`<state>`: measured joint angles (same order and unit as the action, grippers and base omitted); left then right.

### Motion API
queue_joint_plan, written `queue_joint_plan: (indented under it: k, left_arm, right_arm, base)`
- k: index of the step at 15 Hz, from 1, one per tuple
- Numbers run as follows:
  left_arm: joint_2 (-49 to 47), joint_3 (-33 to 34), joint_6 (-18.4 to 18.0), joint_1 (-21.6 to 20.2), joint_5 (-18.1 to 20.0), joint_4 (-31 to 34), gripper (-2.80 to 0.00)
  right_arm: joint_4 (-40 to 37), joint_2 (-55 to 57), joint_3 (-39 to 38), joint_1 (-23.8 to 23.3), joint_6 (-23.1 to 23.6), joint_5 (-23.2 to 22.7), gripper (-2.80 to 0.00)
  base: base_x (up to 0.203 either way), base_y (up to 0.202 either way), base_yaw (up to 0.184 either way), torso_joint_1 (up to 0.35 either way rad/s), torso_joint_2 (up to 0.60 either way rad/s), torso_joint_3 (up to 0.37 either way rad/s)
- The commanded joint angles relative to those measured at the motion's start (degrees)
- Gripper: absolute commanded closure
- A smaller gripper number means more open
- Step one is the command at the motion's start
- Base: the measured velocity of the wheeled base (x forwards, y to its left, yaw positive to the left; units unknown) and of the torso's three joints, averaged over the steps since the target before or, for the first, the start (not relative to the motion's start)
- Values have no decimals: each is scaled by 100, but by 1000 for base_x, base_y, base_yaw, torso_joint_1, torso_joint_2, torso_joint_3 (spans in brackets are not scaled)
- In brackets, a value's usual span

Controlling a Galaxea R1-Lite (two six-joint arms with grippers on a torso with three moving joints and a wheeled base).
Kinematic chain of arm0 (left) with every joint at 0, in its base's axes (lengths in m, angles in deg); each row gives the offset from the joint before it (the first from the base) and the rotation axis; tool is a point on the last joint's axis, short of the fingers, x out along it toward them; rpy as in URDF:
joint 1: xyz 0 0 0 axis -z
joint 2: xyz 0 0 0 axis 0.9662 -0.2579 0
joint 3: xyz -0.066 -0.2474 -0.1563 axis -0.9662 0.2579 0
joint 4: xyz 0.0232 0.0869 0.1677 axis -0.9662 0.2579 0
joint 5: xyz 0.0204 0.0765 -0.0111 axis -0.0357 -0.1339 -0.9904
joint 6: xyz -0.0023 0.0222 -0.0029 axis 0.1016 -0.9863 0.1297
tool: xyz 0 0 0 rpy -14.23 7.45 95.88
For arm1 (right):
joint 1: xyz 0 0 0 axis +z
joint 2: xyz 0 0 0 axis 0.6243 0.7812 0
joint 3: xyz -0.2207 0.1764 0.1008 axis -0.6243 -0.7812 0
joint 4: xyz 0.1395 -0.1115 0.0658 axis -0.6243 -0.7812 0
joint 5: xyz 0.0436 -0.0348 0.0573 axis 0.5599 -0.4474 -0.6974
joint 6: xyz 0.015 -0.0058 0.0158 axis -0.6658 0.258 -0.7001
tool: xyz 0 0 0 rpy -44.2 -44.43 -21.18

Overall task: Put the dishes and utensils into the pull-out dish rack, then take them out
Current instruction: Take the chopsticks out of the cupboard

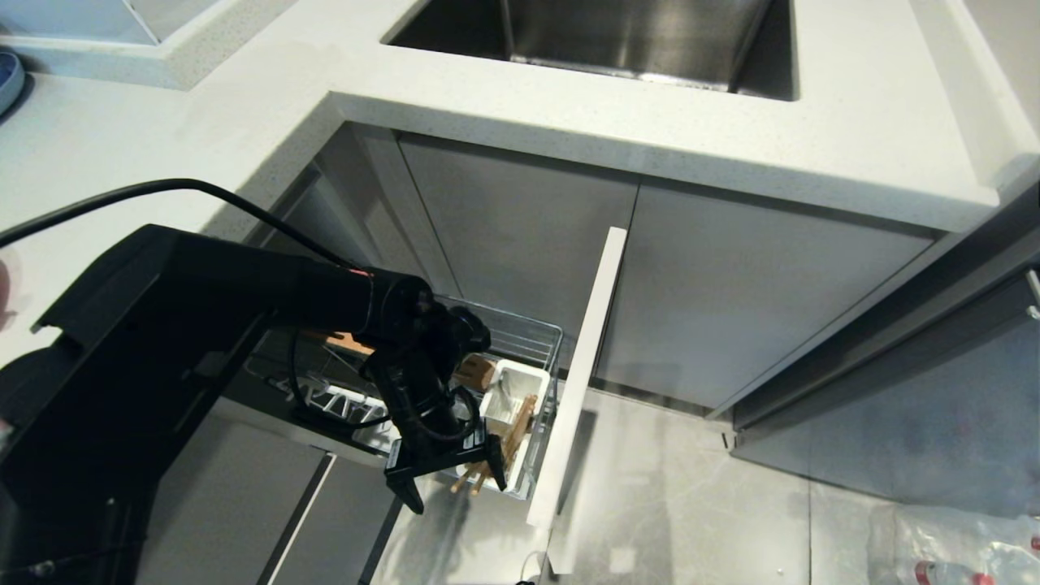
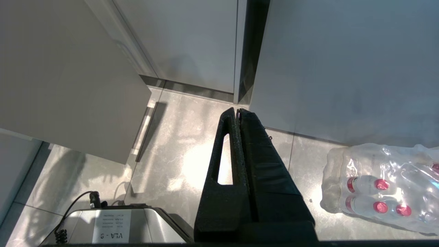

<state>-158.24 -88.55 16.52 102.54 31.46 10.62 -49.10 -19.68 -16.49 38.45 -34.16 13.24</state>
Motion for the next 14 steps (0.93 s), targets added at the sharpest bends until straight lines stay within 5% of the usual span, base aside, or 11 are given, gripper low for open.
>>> queue_joint_plan:
  k: [1, 6, 14]
  left_arm:
    - [-111, -145, 18, -38, 79, 166, -280]
    - [-232, -257, 9, -111, 459, 256, -280]
    - [-306, -389, 18, -103, 509, 449, -280]
  right_arm:
    - [1, 5, -9, 1, -1, 0, 0]
    - [1, 5, -9, 1, -1, 0, 0]
    - [1, 5, -9, 1, -1, 0, 0]
  base:
    - [0, 0, 0, 0, 0, 0]
    - [0, 0, 0, 0, 0, 0]
    - [0, 0, 0, 0, 0, 0]
